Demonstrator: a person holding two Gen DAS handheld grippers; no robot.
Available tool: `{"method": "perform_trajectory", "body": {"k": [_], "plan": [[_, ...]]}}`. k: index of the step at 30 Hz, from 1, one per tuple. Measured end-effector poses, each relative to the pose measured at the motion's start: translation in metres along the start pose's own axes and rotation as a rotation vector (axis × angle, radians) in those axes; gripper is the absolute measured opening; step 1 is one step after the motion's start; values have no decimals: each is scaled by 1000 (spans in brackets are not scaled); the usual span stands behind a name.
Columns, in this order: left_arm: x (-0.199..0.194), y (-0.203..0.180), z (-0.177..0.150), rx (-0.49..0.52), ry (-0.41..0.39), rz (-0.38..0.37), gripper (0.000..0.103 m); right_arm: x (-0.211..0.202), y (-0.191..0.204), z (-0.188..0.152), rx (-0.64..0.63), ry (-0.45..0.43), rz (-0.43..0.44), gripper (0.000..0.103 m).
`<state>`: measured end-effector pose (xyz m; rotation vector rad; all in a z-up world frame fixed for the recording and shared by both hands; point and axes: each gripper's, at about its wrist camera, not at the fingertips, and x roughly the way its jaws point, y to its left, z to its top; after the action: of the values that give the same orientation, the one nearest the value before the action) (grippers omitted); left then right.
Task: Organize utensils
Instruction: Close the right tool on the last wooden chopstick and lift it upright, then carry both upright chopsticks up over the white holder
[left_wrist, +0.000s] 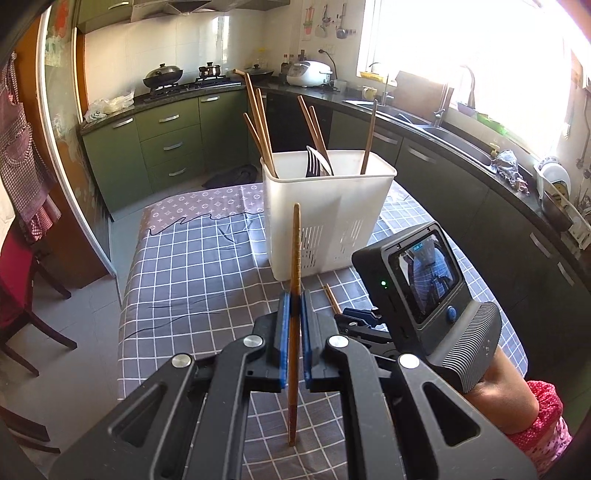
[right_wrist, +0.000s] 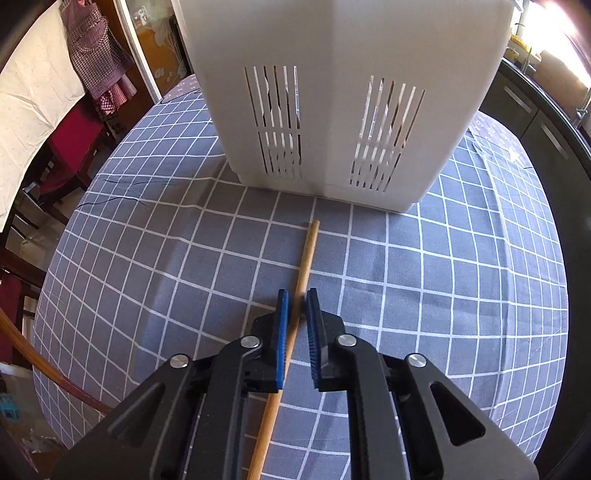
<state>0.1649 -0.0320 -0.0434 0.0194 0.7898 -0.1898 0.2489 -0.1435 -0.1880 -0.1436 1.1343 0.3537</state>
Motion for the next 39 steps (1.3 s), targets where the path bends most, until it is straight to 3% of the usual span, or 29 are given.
{"method": "perform_trajectory", "body": {"k": [6,15,23,39], "plan": [[-1,-1,1,-1,-2,-2,6,-30,-23,-13,35,-70,59,7],[-8,-5,5,6,-24,-7,6,-139,-50,-18,63,-342,109,7],[-10,-11,11,18,-55,-6,6,-184,-50,-25,53,-478,101,7],[1,-21,23,41,-52,-12,6,-184,-49,-15,18,-482,102,7]]}}
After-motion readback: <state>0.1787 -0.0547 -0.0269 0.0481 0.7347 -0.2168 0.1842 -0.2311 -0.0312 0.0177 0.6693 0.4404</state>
